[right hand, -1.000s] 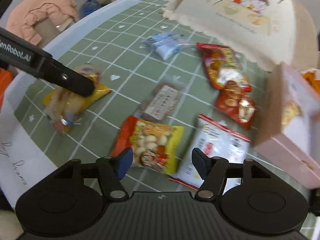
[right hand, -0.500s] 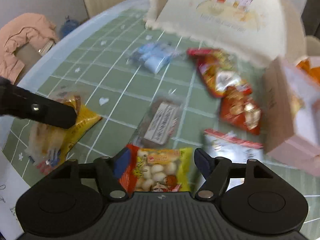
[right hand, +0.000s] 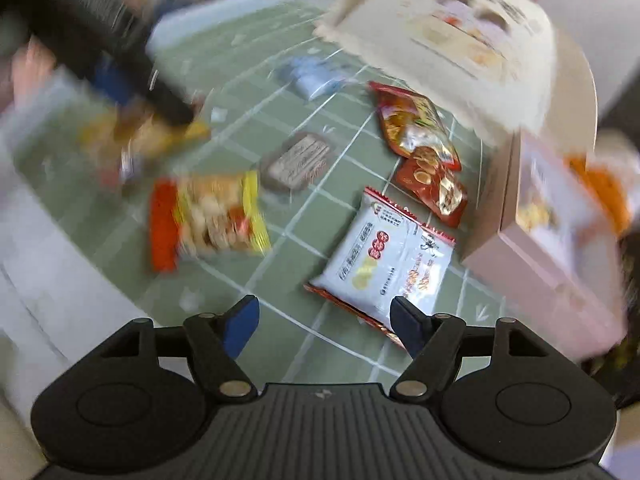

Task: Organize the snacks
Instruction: 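Grasp the cartoon-printed snack bag with the right gripper while the left holds the cake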

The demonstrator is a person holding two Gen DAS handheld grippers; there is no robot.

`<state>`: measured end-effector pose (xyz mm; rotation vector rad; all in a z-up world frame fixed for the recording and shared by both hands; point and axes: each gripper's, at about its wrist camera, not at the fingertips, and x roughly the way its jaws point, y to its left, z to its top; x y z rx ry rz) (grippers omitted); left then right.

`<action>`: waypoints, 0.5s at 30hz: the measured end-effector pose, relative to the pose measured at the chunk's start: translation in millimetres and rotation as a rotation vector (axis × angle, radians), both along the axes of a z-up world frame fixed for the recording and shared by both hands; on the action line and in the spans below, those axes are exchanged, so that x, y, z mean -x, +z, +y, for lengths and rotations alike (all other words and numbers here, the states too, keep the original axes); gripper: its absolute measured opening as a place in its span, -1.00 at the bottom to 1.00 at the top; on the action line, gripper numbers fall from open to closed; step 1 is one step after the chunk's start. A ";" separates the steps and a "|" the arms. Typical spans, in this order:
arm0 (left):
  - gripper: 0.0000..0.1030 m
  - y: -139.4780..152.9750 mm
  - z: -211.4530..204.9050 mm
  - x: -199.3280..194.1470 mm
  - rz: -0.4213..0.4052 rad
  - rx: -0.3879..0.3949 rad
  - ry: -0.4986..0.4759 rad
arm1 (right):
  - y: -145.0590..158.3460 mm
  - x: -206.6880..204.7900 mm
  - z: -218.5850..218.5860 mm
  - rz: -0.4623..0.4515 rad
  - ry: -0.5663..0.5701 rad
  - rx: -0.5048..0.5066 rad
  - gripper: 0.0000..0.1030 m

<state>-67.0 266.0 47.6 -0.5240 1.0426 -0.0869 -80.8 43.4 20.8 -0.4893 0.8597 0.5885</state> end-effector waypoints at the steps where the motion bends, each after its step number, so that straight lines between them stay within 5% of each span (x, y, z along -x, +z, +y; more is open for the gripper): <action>1: 0.13 1.4 2.5 0.6 -0.002 -0.008 0.009 | 5.2 -4.5 -3.4 0.055 -0.032 -0.066 0.42; 5: 0.13 7.3 17.5 4.9 -0.010 -0.026 0.045 | 1.6 -31.0 5.5 0.420 -0.157 -0.315 0.42; 7: 0.13 10.3 26.4 8.4 -0.017 -0.031 0.061 | -5.7 -34.7 18.1 0.505 -0.179 -0.344 0.42; 11: 0.13 12.0 41.9 17.3 -0.021 -0.027 0.091 | -14.7 -48.2 53.1 0.493 -0.249 -0.271 0.46; 15: 0.13 10.3 51.0 26.0 0.000 -0.028 0.102 | -14.9 -54.1 82.0 0.390 -0.260 -0.276 0.49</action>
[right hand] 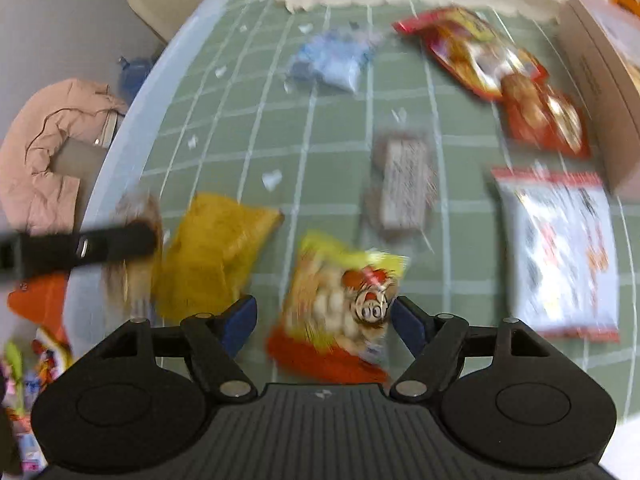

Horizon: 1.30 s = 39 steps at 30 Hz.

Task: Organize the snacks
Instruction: 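Grasp the cartoon-printed snack bag with the right gripper while the left holds the cake, then carry both snacks to the pink box and release them inside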

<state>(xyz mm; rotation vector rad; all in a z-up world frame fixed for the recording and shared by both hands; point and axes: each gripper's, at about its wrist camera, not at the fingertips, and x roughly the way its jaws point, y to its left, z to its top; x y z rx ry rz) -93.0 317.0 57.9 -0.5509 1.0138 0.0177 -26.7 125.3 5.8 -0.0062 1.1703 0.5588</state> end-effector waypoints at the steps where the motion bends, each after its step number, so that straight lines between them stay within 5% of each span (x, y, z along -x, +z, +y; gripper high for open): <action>1: 0.13 -0.6 1.4 1.3 0.005 -0.001 0.001 | -0.6 -0.2 6.1 -0.047 0.017 0.019 0.50; 6: 0.13 -5.3 1.6 6.3 0.013 0.020 -0.019 | -7.3 20.5 6.5 -0.247 0.154 0.205 0.54; 12: 0.13 -17.1 -12.4 9.0 0.033 0.062 -0.078 | -8.9 30.1 -30.1 -0.202 0.171 0.190 0.65; 19: 0.13 -21.7 -28.3 8.4 0.069 0.051 -0.143 | -10.5 24.2 -8.5 -0.258 0.214 0.196 0.66; 22: 0.13 -19.9 -38.6 5.0 0.094 0.021 -0.179 | -4.1 23.9 -6.4 -0.225 0.253 0.164 0.09; 23: 0.13 -19.0 -42.8 3.2 0.098 0.010 -0.193 | -0.6 26.3 -12.0 -0.220 0.258 0.153 0.07; 34: 0.13 -6.3 -147.9 -27.6 0.098 0.024 -0.461 | 49.8 29.1 -173.0 -0.290 -0.066 0.145 0.06; 39: 0.13 61.9 -189.7 -72.1 -0.115 0.043 -0.513 | 113.9 16.0 -245.7 -0.464 -0.213 0.136 0.06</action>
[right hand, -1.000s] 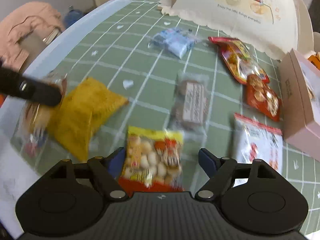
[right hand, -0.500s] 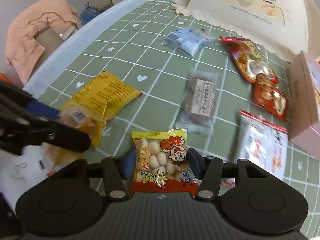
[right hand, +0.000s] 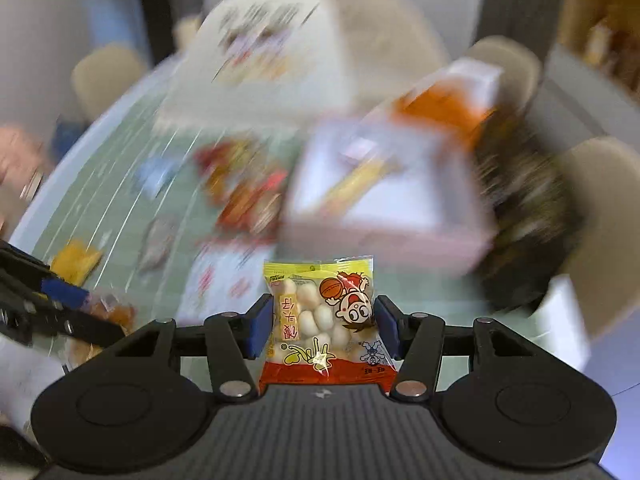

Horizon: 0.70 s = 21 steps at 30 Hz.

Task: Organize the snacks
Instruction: 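Carry both snacks to the pink box and release them inside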

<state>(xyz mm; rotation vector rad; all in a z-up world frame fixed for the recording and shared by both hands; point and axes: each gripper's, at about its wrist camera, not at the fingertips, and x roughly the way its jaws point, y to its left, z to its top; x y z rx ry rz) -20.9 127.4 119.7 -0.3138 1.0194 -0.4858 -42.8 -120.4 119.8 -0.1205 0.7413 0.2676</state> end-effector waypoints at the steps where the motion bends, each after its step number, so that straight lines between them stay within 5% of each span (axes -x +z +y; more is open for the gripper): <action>1: 0.13 15.5 -6.1 -10.9 -0.053 0.006 0.004 | 14.0 -3.9 -10.1 -0.046 -0.018 -0.002 0.06; 6: 0.13 65.2 -52.8 -83.7 -0.280 0.003 0.041 | 71.7 -44.4 -51.8 -0.188 -0.102 -0.046 0.06; 10: 0.13 37.4 -89.6 -148.8 -0.215 0.013 0.051 | 83.5 -75.8 -61.3 -0.211 -0.105 -0.048 0.06; 14: 0.12 -32.9 -127.1 -197.8 -0.058 -0.010 0.049 | 73.0 -99.4 -62.7 -0.176 -0.093 -0.047 0.06; 17: 0.09 -67.0 -133.4 -192.9 -0.060 -0.066 0.110 | 63.1 -115.0 -63.7 -0.132 -0.101 -0.049 0.06; 21: 0.09 -64.6 -116.2 -159.6 -0.072 0.075 0.137 | 52.4 -132.3 -65.9 -0.083 -0.088 -0.081 0.06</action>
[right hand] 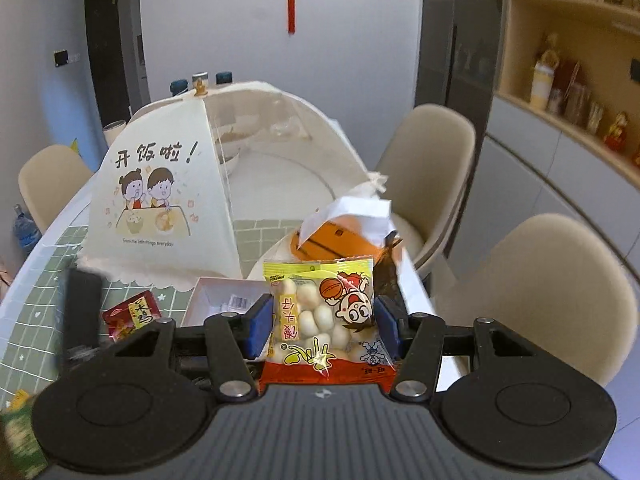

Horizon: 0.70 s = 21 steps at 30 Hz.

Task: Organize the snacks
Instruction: 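Carry both snacks to the pink box and release them inside, then lower the left gripper onto the yellow bags while the right approaches the clear blue pack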

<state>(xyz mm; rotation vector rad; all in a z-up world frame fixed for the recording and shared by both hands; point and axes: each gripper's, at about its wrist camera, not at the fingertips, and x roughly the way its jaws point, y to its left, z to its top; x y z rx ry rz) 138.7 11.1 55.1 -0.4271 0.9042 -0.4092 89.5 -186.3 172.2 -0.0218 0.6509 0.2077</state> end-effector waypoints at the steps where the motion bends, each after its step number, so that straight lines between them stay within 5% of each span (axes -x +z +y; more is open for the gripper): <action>1: 0.09 3.8 5.4 10.5 -0.003 0.005 -0.001 | -2.4 -7.1 1.2 0.016 0.004 -0.014 0.06; 4: 0.09 14.5 22.0 39.9 -0.027 -0.014 0.013 | -9.9 -36.2 9.0 0.056 0.014 -0.085 0.08; 7: 0.09 27.9 44.5 55.7 -0.028 -0.059 0.036 | -23.7 -77.3 18.2 0.102 -0.030 -0.092 0.42; 10: 0.09 33.5 88.2 84.3 -0.030 -0.099 0.104 | -33.0 -91.1 19.3 0.138 -0.062 -0.122 0.42; 21: 0.09 -14.1 283.7 192.3 0.176 -0.189 0.520 | -53.5 -0.1 76.2 0.124 0.124 -0.008 0.43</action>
